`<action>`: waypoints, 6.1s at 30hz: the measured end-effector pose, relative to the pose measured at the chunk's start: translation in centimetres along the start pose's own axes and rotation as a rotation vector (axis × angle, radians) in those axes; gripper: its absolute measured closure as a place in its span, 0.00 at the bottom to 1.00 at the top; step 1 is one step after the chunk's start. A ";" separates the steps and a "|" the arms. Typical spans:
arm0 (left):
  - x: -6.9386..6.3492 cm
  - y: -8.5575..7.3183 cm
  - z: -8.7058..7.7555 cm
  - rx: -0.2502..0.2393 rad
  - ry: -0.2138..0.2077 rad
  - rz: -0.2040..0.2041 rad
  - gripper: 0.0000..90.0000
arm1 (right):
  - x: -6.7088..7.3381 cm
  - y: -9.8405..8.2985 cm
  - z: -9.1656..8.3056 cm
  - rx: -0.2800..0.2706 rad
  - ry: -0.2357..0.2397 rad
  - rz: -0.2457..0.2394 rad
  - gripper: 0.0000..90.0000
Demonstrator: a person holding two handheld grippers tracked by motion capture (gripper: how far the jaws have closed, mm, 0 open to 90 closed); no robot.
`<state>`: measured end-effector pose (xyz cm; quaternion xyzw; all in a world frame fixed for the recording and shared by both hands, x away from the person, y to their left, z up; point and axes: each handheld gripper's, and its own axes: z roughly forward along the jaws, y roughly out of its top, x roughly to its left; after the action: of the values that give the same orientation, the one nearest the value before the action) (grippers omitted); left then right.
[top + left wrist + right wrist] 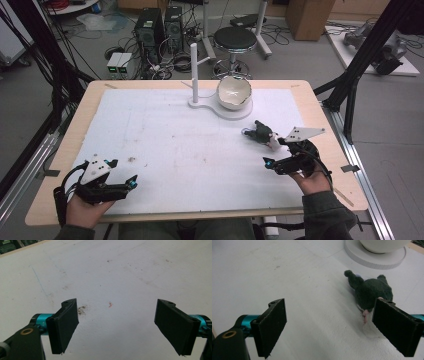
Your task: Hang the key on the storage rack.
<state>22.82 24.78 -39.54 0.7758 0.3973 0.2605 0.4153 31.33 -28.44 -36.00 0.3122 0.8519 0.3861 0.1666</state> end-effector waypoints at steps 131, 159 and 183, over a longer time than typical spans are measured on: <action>0.6 -0.1 0.0 -0.002 0.008 -0.007 0.22 | -5.5 7.3 4.2 0.124 0.114 -0.021 0.58; 0.8 -0.1 0.1 -0.004 0.004 -0.012 0.22 | -4.9 11.7 4.3 0.075 0.171 -0.036 0.58; 0.9 -0.2 0.3 0.000 -0.002 -0.015 0.22 | -4.9 16.3 5.5 0.057 0.198 -0.051 0.58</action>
<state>23.39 25.48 -39.80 0.7729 0.4027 0.2568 0.4178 44.47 -20.43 -26.92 0.2553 0.8825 0.3862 0.0826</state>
